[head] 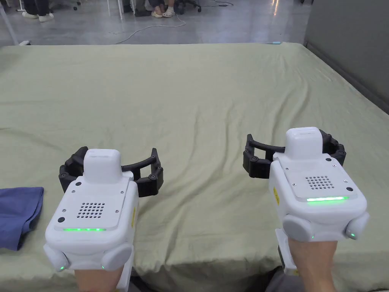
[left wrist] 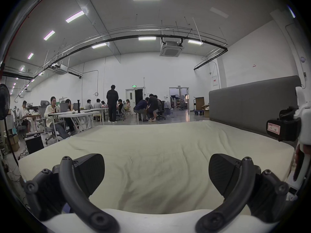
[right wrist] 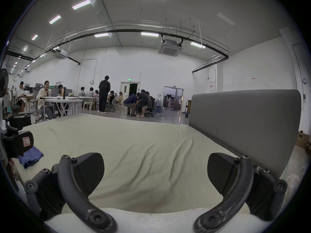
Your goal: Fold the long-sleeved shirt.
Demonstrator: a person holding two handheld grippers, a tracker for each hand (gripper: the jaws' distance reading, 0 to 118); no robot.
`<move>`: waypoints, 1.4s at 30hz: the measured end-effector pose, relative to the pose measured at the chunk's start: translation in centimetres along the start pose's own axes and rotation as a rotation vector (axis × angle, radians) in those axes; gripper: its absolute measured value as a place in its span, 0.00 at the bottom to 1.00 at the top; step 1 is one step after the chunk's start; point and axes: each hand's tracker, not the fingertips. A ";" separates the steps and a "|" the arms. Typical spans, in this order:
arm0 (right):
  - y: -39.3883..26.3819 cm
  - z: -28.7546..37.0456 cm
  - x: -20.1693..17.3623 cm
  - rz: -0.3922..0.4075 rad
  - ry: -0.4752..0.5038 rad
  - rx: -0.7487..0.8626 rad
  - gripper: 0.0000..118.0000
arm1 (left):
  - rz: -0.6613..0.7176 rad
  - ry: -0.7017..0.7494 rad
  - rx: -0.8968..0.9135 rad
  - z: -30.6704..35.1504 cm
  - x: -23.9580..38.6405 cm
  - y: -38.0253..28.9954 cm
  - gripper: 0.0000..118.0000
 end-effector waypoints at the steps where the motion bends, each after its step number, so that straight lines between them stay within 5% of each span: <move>1: 0.0 0.0 0.0 0.000 -0.001 0.000 1.00 | 0.003 0.000 -0.001 0.0 0.0 0.0 1.00; 4: 0.1 -0.2 0.1 -0.041 0.063 -0.004 1.00 | 0.009 -0.002 -0.001 0.0 -0.1 0.1 1.00; 8: 0.7 -0.9 -0.7 -0.086 -0.044 -0.127 1.00 | 0.003 0.002 -0.005 0.0 -0.1 0.1 1.00; 11: 0.3 -0.4 -0.4 -0.053 0.124 -0.089 1.00 | 0.005 -0.001 -0.003 0.0 0.0 0.1 1.00; 14: 0.5 -0.7 -1.0 -0.013 0.105 -0.167 1.00 | 0.007 -0.002 -0.013 -0.1 0.0 0.1 1.00; 26: 2.7 -0.6 -1.8 -0.114 0.090 -0.212 1.00 | -0.009 0.008 -0.025 0.0 -0.1 0.1 1.00; 35: 2.6 -0.7 -1.6 -0.087 -0.035 -0.240 1.00 | -0.013 0.012 -0.033 0.0 -0.1 0.0 1.00; 42: 2.5 -0.8 -0.8 -0.100 0.009 -0.284 1.00 | -0.030 0.006 -0.025 0.0 0.1 0.2 1.00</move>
